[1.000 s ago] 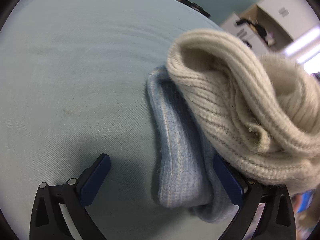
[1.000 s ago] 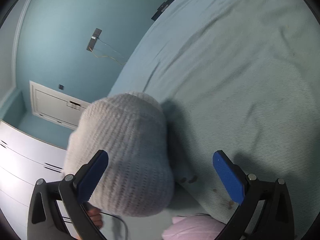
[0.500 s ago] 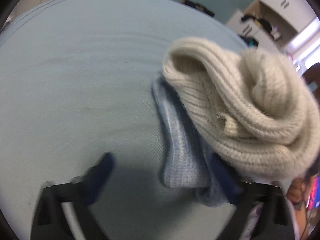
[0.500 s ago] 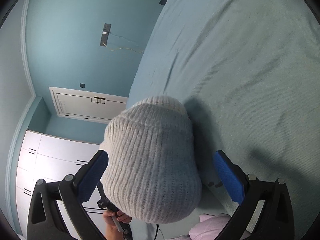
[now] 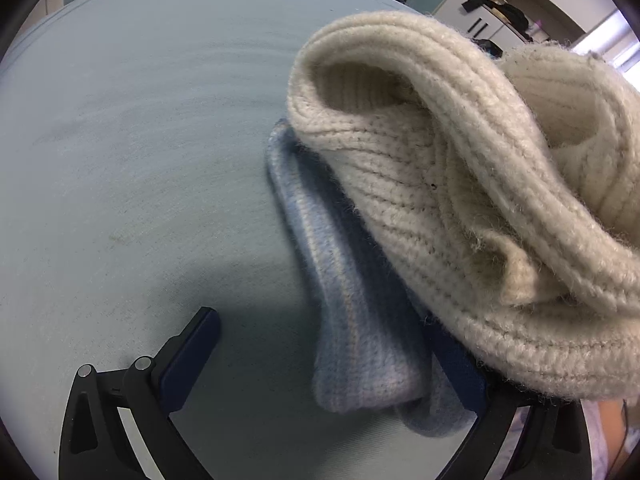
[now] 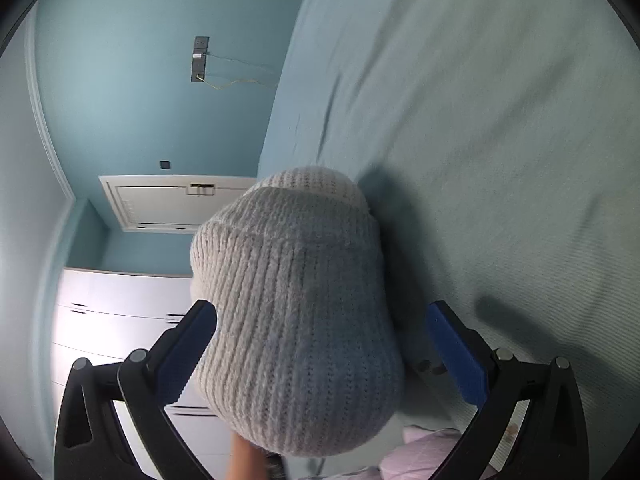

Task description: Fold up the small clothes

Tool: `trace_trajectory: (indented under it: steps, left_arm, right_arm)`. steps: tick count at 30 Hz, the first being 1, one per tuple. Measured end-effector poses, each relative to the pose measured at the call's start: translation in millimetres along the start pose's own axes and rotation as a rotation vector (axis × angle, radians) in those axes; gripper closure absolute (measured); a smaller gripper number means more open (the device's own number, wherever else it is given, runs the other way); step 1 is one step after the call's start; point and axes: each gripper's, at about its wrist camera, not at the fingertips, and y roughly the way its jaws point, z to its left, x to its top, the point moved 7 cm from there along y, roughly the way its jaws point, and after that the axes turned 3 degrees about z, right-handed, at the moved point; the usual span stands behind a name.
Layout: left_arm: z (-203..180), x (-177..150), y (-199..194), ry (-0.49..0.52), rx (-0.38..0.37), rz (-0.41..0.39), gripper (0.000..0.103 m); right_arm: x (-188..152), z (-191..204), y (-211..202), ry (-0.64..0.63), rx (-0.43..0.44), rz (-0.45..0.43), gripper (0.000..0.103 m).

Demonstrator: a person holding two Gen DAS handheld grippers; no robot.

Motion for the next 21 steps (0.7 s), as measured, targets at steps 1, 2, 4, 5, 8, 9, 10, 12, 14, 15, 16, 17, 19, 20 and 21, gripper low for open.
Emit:
trace_trajectory:
  steps: [1, 2, 4, 5, 8, 9, 10, 12, 14, 15, 16, 17, 19, 20, 21]
  left_arm:
    - [-2, 0, -2, 0.009, -0.007, -0.001, 0.005]
    - [-2, 9, 0, 0.019, -0.018, -0.003, 0.007]
    - [-1, 17, 1, 0.033, -0.035, -0.018, 0.007]
    - [5, 19, -5, 0.032, -0.052, -0.027, 0.008]
    - [-2, 17, -7, 0.051, -0.03, -0.036, 0.007]
    - [-7, 17, -7, 0.063, -0.012, -0.044, 0.007]
    - [-13, 20, -7, 0.077, 0.011, -0.056, 0.007]
    - [-16, 25, -6, 0.086, 0.033, -0.056, 0.007]
    - [-11, 14, -16, 0.096, 0.039, -0.027, 0.007]
    - [-10, 10, -24, 0.091, 0.013, -0.018, 0.007]
    - [-4, 14, -36, 0.07, -0.026, -0.02, 0.007]
    - [4, 12, -51, 0.033, -0.055, -0.036, 0.006]
    - [10, 18, -82, -0.031, -0.092, -0.087, 0.002]
    - [8, 24, -92, -0.038, -0.105, -0.104, 0.0]
    - [2, 32, -106, -0.031, -0.114, -0.125, 0.0]
  right_arm:
    - [-1, 1, 3, -0.001, 0.005, 0.023, 0.001]
    - [-2, 3, 8, -0.011, 0.001, 0.056, 0.001]
    - [-5, 7, 13, -0.03, 0.0, 0.093, 0.001]
    - [-7, 9, 16, -0.036, -0.002, 0.112, 0.001]
    - [-12, 9, 24, -0.038, -0.001, 0.156, 0.001]
    - [-13, 8, 24, -0.027, 0.011, 0.166, 0.001]
    - [-12, 7, 25, -0.011, 0.029, 0.174, 0.001]
    - [-12, 4, 24, 0.003, 0.036, 0.172, 0.001]
    - [-14, 3, 21, 0.009, 0.042, 0.184, 0.001]
    - [-16, 3, 21, 0.004, 0.039, 0.191, 0.001]
    - [-17, 3, 20, 0.001, 0.037, 0.191, 0.001]
    - [-18, 3, 20, -0.002, 0.035, 0.189, 0.001]
    - [-16, 3, 20, -0.006, 0.038, 0.18, 0.001]
    - [-16, 3, 21, -0.006, 0.041, 0.179, 0.001]
    - [-16, 2, 21, -0.004, 0.045, 0.179, 0.001]
